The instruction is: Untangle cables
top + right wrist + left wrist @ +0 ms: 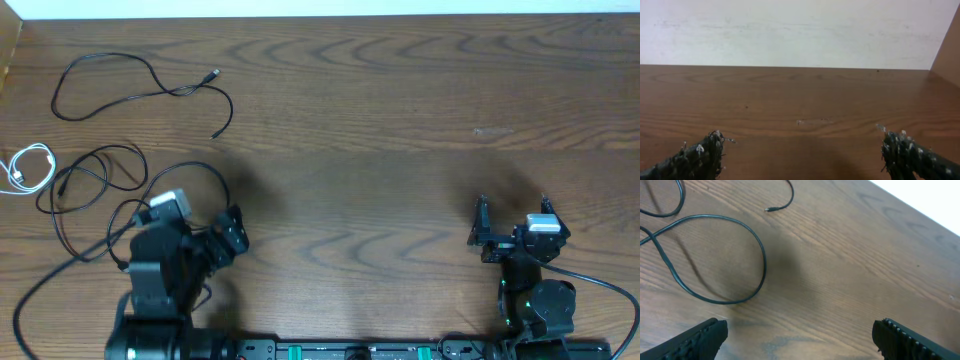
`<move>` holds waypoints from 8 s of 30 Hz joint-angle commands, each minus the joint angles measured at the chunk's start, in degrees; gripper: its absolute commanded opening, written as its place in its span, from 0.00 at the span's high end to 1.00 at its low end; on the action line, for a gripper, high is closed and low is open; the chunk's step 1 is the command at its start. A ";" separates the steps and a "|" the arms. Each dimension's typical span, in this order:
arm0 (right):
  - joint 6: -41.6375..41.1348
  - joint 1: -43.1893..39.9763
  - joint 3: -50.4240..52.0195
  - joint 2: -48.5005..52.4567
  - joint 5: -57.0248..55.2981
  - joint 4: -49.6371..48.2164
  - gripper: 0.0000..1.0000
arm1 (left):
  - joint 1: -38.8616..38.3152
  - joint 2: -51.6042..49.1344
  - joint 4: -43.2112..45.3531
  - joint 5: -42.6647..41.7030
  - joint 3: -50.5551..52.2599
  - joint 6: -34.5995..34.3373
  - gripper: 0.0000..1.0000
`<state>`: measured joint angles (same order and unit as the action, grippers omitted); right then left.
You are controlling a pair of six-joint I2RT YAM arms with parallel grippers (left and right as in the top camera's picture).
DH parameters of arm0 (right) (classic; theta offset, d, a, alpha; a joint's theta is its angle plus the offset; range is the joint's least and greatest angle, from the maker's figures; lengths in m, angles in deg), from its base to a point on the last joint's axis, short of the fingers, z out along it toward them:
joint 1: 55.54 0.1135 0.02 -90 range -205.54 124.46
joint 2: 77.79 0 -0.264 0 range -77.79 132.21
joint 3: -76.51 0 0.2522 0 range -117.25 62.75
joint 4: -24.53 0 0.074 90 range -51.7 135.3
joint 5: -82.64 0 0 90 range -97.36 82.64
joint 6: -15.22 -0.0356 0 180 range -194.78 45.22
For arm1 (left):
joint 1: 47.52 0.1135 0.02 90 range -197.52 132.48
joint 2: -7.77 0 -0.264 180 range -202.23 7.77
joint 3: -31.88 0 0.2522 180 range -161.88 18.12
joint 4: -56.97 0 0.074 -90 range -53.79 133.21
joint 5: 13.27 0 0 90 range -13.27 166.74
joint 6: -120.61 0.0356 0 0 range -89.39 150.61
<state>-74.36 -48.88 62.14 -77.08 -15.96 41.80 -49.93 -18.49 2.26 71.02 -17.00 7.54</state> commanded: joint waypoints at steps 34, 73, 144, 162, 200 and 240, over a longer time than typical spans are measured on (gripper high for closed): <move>-0.57 -0.28 0.28 -0.39 0.00 -0.04 0.01 | -0.13 26.18 30.84 -8.00 28.63 19.61 0.01; -0.57 -0.28 0.28 -0.39 0.00 -0.04 0.01 | -0.13 26.18 37.73 -5.49 34.91 29.00 0.02; -0.57 -0.28 0.28 -0.39 -0.22 -0.07 0.01 | -0.13 25.99 37.88 -5.40 34.88 26.25 0.02; -0.57 -0.28 0.28 -0.39 -0.22 -0.04 0.01 | -0.13 25.99 37.88 -5.40 34.88 26.23 0.02; -0.57 -0.28 0.28 -0.39 -0.22 -0.07 0.01 | -0.13 25.99 37.88 -5.40 34.88 26.23 0.02; -0.57 -0.28 0.28 -0.39 -0.22 -0.07 0.01 | -0.13 25.99 37.88 -5.40 34.88 26.23 0.02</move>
<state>-74.36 -48.88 62.14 -77.08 -15.98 41.80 -49.93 7.19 41.28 65.49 16.38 33.86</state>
